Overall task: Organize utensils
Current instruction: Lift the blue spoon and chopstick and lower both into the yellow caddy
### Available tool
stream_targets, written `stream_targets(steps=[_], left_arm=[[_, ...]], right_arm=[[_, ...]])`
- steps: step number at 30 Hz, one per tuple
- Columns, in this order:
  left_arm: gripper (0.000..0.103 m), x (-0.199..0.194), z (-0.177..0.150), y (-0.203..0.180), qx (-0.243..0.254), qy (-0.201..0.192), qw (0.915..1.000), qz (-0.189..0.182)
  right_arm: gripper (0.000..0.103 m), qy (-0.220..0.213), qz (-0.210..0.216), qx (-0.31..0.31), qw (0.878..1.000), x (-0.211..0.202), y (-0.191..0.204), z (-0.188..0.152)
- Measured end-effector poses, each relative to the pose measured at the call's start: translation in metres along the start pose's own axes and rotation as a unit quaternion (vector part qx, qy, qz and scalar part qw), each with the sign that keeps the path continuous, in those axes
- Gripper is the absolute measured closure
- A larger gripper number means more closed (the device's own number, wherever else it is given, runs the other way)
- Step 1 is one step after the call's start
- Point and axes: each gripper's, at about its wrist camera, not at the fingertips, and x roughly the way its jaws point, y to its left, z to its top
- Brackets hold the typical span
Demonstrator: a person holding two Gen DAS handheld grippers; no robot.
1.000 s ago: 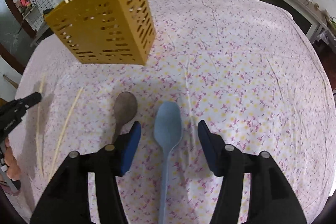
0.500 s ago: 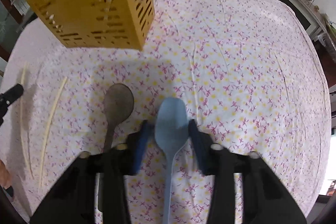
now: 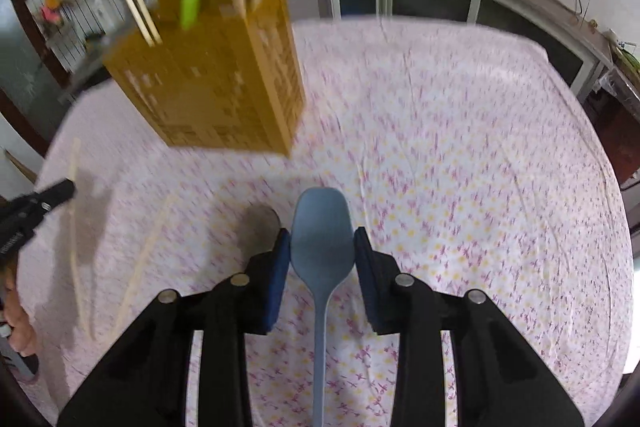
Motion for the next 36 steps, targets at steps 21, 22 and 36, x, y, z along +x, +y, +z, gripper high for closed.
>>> stream_targets(steps=[21,22,36], left_arm=[[0.099,-0.052,0.048,-0.026,0.007,-0.132,0.9911,-0.014],[0.099,-0.055,0.051,-0.027,0.007,-0.136,0.9906,-0.017],[0.099,-0.121,0.129,-0.055,0.017,-0.205,0.9778,-0.039]], right_arm=[[0.070,-0.212,0.029,-0.007,0.977,-0.074,0.014,0.043],[0.070,-0.216,0.033,-0.005,0.976,-0.076,0.015,0.047],[0.070,-0.287,0.051,0.002,0.957,-0.110,0.038,0.120]])
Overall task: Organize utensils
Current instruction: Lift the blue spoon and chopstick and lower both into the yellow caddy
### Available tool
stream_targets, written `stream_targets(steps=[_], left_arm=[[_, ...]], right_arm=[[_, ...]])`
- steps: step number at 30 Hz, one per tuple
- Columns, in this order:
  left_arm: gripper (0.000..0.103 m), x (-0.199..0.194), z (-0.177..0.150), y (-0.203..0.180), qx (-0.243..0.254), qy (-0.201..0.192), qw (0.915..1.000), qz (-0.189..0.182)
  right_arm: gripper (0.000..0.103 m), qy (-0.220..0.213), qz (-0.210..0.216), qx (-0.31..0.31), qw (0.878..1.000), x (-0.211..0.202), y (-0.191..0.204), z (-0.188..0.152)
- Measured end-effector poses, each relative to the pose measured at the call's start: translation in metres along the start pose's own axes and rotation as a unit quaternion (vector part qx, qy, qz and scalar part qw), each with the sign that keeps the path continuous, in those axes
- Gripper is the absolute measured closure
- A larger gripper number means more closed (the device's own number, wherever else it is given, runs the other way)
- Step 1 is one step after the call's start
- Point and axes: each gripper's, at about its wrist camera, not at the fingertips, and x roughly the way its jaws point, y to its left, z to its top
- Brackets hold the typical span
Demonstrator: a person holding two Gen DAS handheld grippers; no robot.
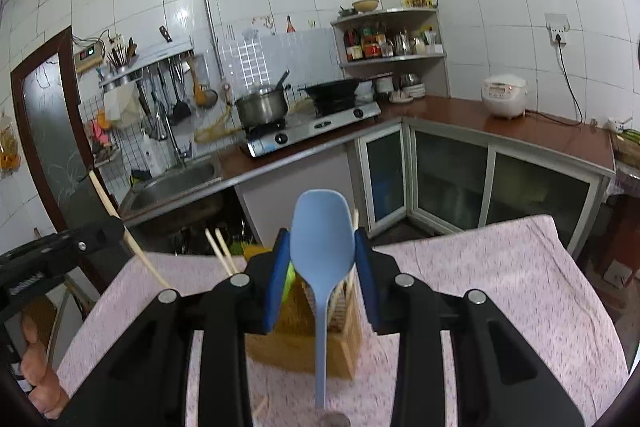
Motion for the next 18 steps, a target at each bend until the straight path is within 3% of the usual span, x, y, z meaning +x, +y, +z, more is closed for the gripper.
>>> stream_targets(steps=[10,18], left_arm=[[0.099,0.020,0.037,-0.007,0.022,-0.023,0.9993,0.019],[0.099,0.062,0.012,0.012,0.009,0.016,0.9995,0.025]], right_arm=[[0.070,-0.038,-0.016,0.012,0.999,0.030,-0.002,0.024],[0.070,-0.054,-0.023,0.009,0.998,0.060,-0.005,0.006]])
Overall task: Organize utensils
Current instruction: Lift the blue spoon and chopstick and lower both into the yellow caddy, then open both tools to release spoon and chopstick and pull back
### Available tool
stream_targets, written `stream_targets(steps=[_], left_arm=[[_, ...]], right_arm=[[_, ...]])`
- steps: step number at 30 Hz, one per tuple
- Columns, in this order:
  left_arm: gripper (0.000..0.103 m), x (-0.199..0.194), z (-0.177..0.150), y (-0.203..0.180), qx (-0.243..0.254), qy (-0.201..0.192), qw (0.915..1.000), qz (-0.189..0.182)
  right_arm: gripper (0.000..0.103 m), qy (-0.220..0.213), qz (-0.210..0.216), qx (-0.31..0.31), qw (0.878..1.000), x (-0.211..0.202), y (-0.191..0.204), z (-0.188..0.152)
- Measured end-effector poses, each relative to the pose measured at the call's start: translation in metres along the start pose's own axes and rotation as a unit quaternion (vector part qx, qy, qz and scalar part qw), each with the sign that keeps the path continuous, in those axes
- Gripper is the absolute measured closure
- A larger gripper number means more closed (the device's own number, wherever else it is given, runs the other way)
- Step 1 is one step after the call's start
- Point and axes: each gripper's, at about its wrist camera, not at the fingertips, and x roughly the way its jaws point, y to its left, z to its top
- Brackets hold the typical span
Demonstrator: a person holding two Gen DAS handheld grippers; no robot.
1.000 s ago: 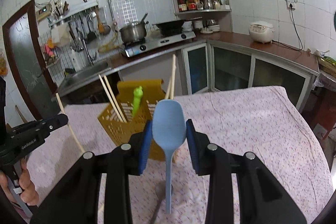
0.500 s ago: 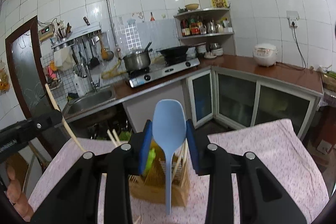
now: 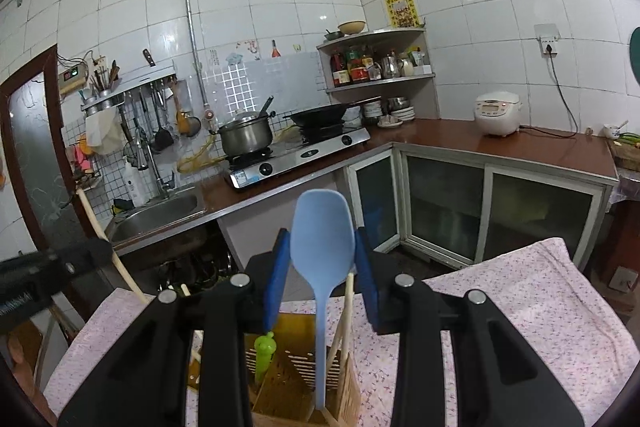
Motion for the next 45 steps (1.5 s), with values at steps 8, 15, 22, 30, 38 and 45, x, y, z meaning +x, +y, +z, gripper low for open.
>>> stream_targets(steps=[8,15,22,30,38,45], left_arm=[[0.099,0.040,-0.046,0.012,-0.010,0.050,0.9987,0.004],[0.098,0.064,-0.074,0.032,-0.035,0.085,0.9957,0.009],[0.028,0.025,-0.074,0.042,-0.052,0.056,0.9970,0.008],[0.005,-0.004,-0.105,0.054,-0.052,0.109,0.9924,0.025],[0.005,0.007,-0.172,0.060,-0.070,0.183,0.9805,0.018],[0.005,0.025,-0.212,0.034,-0.048,0.234,0.9711,0.003]], right_arm=[[0.070,0.036,0.000,-0.025,0.999,0.022,0.001,-0.035],[0.057,0.102,0.010,-0.017,0.995,0.036,-0.010,-0.052],[0.048,0.102,0.005,-0.020,0.995,-0.001,-0.011,-0.042],[0.028,0.143,-0.048,-0.025,0.988,-0.049,-0.033,-0.060],[0.026,0.267,-0.095,0.025,0.959,-0.045,-0.075,-0.126],[0.026,0.333,-0.106,0.015,0.937,-0.037,-0.084,-0.176]])
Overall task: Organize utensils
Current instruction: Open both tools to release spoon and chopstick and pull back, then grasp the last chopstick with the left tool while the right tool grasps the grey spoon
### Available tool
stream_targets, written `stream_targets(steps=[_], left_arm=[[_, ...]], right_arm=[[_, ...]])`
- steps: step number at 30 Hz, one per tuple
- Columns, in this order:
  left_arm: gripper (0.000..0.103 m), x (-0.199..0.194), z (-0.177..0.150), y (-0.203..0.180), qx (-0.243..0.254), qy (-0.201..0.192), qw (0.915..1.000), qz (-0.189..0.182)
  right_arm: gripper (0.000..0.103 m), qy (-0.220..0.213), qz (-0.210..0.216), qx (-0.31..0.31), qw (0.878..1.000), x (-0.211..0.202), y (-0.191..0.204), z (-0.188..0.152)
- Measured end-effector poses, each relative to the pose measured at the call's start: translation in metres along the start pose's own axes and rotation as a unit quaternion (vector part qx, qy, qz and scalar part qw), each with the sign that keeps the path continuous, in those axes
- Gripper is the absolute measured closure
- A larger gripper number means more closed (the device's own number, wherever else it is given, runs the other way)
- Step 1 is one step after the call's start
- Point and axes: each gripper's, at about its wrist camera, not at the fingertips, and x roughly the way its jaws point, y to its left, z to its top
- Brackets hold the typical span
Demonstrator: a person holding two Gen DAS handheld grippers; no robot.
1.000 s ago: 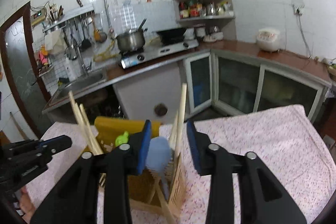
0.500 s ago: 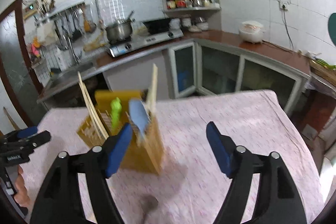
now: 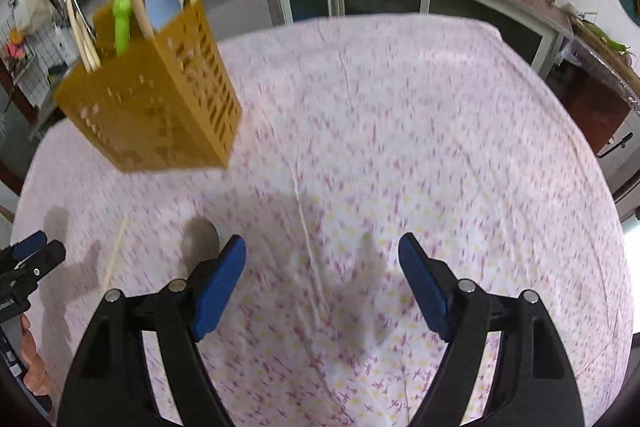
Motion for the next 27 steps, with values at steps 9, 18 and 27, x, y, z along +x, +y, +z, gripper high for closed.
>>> stream_targets(steps=[9,18,27], left_arm=[[0.006,0.028,-0.017,-0.029,0.037,0.026,0.9983,0.036],[0.016,0.047,-0.020,-0.036,0.056,0.033,0.9958,0.065],[0.057,0.044,-0.008,-0.019,0.047,0.042,0.9961,0.061]], right_arm=[[0.026,0.029,0.000,-0.002,1.000,0.016,0.002,-0.015],[0.026,0.031,0.006,-0.018,0.999,0.014,0.023,-0.012],[0.026,0.060,0.008,-0.042,0.997,0.019,0.060,-0.010]])
